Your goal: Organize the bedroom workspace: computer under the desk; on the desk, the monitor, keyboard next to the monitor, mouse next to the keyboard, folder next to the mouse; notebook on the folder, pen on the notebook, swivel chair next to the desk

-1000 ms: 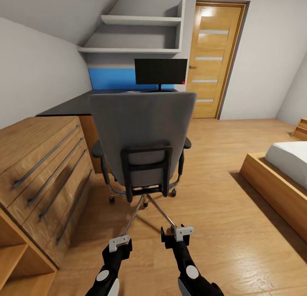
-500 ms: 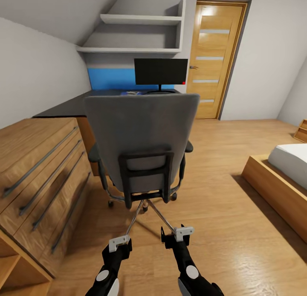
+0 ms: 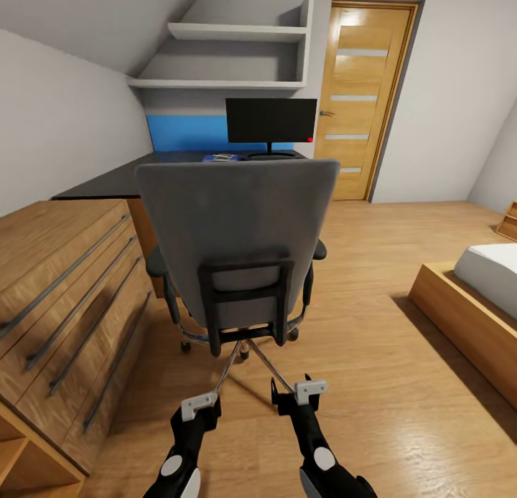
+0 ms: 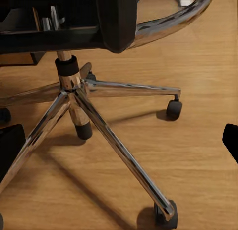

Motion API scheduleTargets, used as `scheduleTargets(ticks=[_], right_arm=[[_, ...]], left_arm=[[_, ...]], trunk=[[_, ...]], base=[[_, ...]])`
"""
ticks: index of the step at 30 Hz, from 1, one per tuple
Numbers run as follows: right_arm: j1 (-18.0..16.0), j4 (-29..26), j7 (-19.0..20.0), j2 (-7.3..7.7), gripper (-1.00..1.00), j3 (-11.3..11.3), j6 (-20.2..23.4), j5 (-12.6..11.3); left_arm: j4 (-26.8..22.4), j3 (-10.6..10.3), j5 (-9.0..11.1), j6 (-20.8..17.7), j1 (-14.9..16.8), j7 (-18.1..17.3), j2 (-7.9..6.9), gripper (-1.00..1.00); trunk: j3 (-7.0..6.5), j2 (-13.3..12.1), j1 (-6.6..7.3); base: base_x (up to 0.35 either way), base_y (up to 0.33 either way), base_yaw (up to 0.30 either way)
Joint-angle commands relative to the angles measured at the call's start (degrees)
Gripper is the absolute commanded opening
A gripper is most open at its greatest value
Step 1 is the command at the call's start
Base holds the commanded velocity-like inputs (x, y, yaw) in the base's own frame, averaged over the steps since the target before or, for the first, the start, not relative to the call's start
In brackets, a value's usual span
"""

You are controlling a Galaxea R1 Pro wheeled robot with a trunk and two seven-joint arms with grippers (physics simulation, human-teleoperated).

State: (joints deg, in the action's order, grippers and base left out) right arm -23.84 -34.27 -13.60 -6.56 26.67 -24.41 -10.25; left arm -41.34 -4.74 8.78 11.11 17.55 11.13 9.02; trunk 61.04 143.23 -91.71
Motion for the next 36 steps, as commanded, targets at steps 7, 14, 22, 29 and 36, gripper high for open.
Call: scheduleTargets(ticks=[7,14,22,29,36], right_arm=[[-0.06,0.13,-0.43,0.05,1.00,0.46,-2.43,-0.56],[-0.02,0.28,-0.45,0.05,1.00,0.41,-2.95,-0.56],[-0.03,0.33,-0.46,0.05,1.00,0.41,-3.07,-0.56],[-0.02,0.34,-0.46,0.05,1.00,0.42,-3.09,-0.56],[-0.01,0.34,-0.46,0.05,1.00,0.40,-3.10,-0.56]], left_arm=[[0.13,-0.35,0.55,4.50,0.03,0.34,-0.04,1.00],[0.19,-0.36,0.54,5.57,0.03,0.33,-0.03,1.00],[0.20,-0.36,0.54,5.81,0.03,0.30,0.01,1.00],[0.20,-0.36,0.54,5.91,0.03,0.31,-0.02,1.00],[0.25,-0.36,0.54,5.90,0.03,0.36,-0.03,1.00]], trunk=[[0.05,0.02,0.01],[0.05,0.02,0.01],[0.05,0.02,0.01],[0.05,0.02,0.01],[0.05,0.02,0.01]], base=[[0.003,0.000,0.000],[0.000,0.000,0.000],[0.022,0.000,0.000],[0.211,0.000,0.000],[0.158,0.000,0.000]])
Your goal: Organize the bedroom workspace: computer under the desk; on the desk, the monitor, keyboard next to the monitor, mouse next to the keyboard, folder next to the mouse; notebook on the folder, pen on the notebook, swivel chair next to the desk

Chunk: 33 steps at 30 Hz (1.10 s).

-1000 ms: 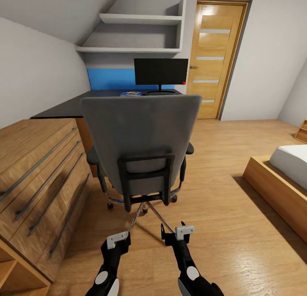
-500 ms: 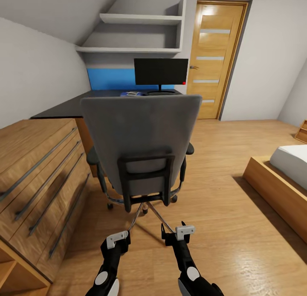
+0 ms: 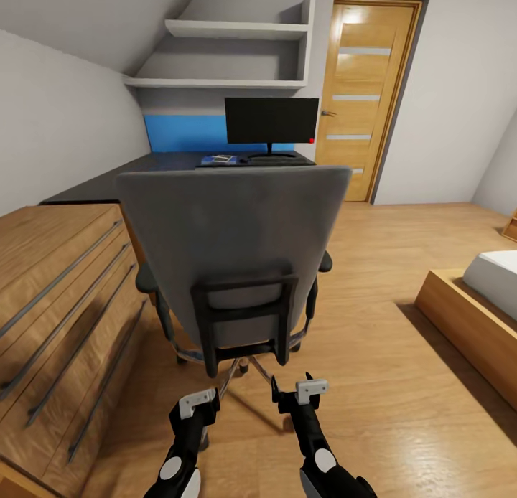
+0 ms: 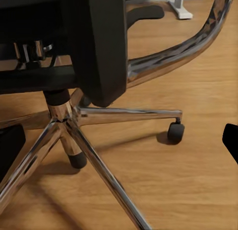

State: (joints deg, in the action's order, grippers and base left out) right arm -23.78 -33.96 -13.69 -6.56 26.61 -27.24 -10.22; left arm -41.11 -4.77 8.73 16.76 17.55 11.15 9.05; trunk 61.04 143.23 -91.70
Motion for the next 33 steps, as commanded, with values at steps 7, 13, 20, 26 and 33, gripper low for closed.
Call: scheduleTargets(ticks=[7,13,20,26,33], right_arm=[[-0.09,0.04,-0.37,0.05,1.00,0.46,-0.27,-0.59],[-0.10,0.04,-0.37,0.05,1.00,0.46,-0.27,-0.59],[-0.10,0.04,-0.37,0.05,1.00,0.44,-0.22,-0.59],[-0.10,0.04,-0.37,0.05,1.00,0.38,-0.19,-0.59],[-0.09,0.04,-0.37,0.05,1.00,0.39,-0.18,-0.59]], left_arm=[[0.05,-0.33,0.59,0.22,0.03,0.36,-0.06,1.00],[0.06,-0.33,0.59,0.26,0.03,0.36,-0.08,1.00],[0.07,-0.33,0.59,0.28,0.03,0.36,-0.08,1.00],[0.07,-0.33,0.61,0.29,0.03,0.36,-0.08,1.00],[0.07,-0.33,0.59,0.34,0.03,0.36,-0.08,1.00]], trunk=[[0.05,0.02,0.00],[0.05,0.02,0.00],[0.05,0.02,0.00],[0.05,0.02,0.00],[0.05,0.02,0.00]], base=[[0.035,0.000,0.000],[0.120,0.000,0.000],[0.127,0.000,0.000],[0.013,0.000,0.000],[0.061,0.000,0.000]])
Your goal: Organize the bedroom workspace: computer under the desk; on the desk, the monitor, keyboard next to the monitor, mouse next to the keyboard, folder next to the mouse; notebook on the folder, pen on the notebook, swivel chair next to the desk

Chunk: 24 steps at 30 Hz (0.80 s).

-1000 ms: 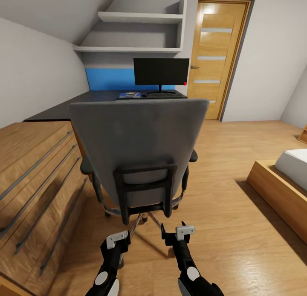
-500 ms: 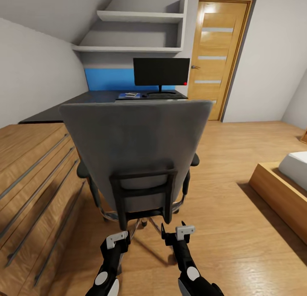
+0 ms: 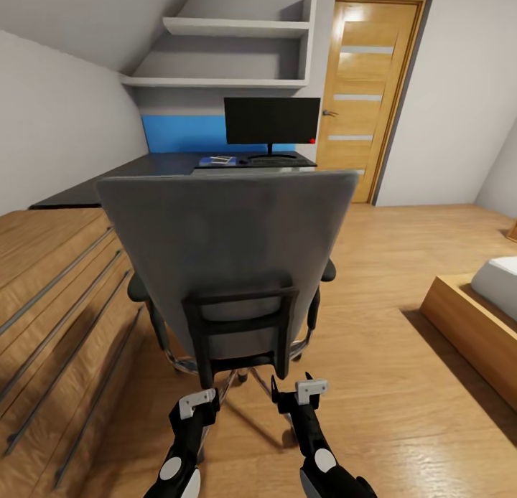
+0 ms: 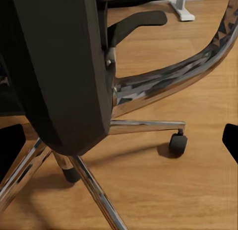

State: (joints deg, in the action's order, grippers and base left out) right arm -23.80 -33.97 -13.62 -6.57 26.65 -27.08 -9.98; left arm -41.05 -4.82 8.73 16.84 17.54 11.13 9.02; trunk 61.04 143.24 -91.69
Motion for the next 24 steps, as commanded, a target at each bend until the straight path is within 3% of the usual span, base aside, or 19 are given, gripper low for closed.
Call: scheduleTargets(ticks=[1,12,24], right_arm=[[-0.09,0.04,-0.44,0.06,1.00,0.35,-0.34,-0.83],[-0.08,0.04,-0.44,0.06,1.00,0.34,-0.34,-0.90],[-0.08,0.04,-0.44,0.06,1.00,0.34,-0.34,-0.91]], left_arm=[[0.00,-0.28,0.58,0.27,0.04,0.38,-0.06,1.00],[-0.01,-0.28,0.58,0.30,0.04,0.38,-0.06,1.00],[0.00,-0.28,0.58,0.30,0.04,0.38,-0.06,1.00]], trunk=[[0.04,0.02,0.00],[0.04,0.02,0.00],[0.04,0.02,0.00]], base=[[0.206,0.000,0.000],[0.243,0.000,0.000],[0.123,-0.007,0.000]])
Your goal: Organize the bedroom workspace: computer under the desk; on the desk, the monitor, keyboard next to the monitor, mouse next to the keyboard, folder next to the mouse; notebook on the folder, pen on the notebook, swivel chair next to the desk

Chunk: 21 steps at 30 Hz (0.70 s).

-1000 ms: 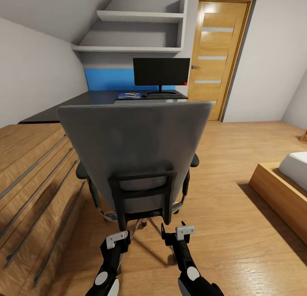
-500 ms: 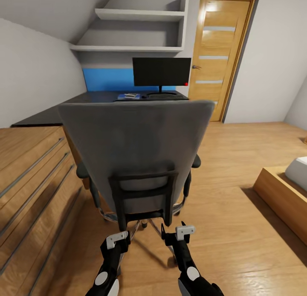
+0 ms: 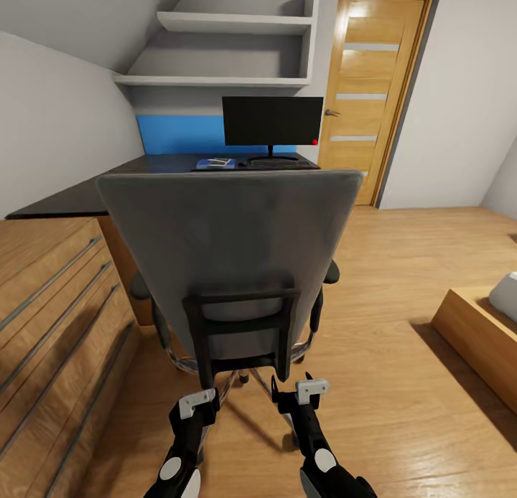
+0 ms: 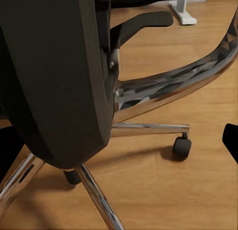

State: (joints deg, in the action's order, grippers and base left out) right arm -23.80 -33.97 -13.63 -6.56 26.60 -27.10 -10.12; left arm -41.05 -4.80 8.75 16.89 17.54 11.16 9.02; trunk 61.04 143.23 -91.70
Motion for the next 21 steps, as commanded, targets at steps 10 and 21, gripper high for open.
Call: scheduleTargets(ticks=[10,21], right_arm=[[-0.06,0.04,-0.43,0.06,1.00,0.39,-0.32,-0.78],[-0.06,0.04,-0.43,0.06,1.00,0.39,-0.32,-0.78]], left_arm=[[0.15,-0.30,0.57,0.32,0.04,0.36,-0.06,1.00],[0.18,-0.30,0.57,0.34,0.04,0.36,-0.06,1.00]], trunk=[[0.05,0.02,0.00],[0.05,0.02,0.00]], base=[[0.111,-0.054,0.000],[0.102,-0.036,0.000]])
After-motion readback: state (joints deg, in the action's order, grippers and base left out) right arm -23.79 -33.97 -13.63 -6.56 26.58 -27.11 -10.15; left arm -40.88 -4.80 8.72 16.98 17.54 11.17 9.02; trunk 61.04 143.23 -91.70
